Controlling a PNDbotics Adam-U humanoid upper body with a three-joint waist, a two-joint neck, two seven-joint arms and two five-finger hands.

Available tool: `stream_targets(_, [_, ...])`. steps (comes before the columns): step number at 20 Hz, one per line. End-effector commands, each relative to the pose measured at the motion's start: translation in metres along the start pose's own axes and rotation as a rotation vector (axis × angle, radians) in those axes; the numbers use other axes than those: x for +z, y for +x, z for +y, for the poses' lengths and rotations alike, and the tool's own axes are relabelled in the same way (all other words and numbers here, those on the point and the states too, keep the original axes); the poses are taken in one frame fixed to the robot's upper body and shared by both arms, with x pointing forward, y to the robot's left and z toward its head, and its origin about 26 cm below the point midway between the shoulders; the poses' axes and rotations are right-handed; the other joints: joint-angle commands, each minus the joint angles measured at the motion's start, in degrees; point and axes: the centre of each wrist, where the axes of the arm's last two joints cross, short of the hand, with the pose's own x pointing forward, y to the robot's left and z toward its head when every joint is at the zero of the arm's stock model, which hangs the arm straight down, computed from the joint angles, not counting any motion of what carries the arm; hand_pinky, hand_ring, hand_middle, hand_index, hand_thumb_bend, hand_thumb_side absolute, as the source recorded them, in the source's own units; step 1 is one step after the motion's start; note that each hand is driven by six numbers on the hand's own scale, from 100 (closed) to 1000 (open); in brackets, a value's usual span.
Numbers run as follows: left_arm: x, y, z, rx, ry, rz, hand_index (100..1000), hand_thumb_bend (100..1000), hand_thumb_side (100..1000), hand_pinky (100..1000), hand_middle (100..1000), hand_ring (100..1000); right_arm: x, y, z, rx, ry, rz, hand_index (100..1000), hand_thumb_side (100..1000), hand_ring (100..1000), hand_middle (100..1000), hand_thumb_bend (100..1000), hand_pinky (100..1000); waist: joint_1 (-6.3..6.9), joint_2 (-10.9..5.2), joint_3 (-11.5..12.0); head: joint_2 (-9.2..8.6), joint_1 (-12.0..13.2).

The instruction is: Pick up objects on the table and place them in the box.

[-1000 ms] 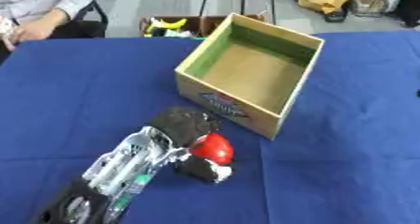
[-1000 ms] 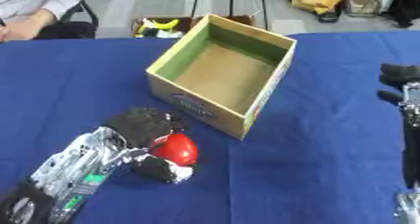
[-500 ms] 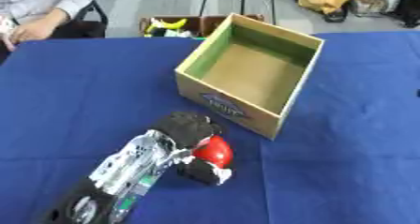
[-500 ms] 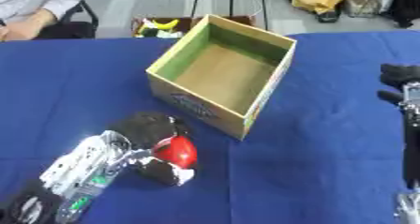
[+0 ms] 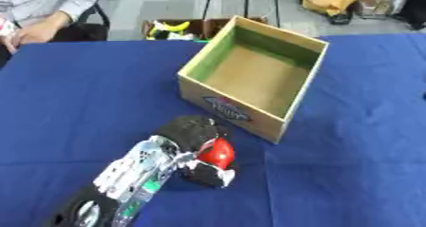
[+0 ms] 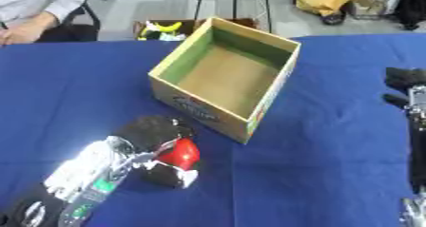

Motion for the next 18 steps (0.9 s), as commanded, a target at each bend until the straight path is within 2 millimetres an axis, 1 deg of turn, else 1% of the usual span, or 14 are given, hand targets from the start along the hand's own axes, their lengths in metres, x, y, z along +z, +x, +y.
stream_targets(1, [0.000,-0.003,-0.001,0.000,-0.005,0.014,893,100,568,121,730,516,-0.003,0.005,-0.003,-0.004,-0.004,-0.024,768,1000,832,763,100,784,-0.08,-1.14,0.1,-0.46,-0.1])
stream_targets(4, [0.005,-0.005,0.007,-0.008,0.015,0.008,888,100,559,122,727,522,-0.002,0.005,-0.003,-0.002,-0.006,-0.021,768,1000,832,763,100,784,0.03,-1.40,0.1,-0.34,-0.3])
stream_targets(7, [0.015,-0.007,0.019,-0.030,0.049,-0.001,884,100,553,122,722,527,-0.002,0.004,-0.004,-0.001,-0.009,-0.018,768,1000,832,762,100,784,0.18,-1.65,0.3,-0.13,-0.4])
stream_targets(14, [0.045,-0.012,0.056,-0.124,0.143,-0.026,880,100,552,120,716,534,-0.001,0.003,-0.005,0.003,-0.012,-0.015,769,1000,832,762,100,784,0.52,-2.13,0.4,0.38,-1.0])
stream_targets(18, [0.064,-0.013,0.075,-0.136,0.199,-0.044,878,100,550,104,699,520,-0.001,0.003,-0.006,0.005,-0.012,-0.013,769,1000,832,762,100,784,0.67,-2.17,0.4,0.57,-1.2])
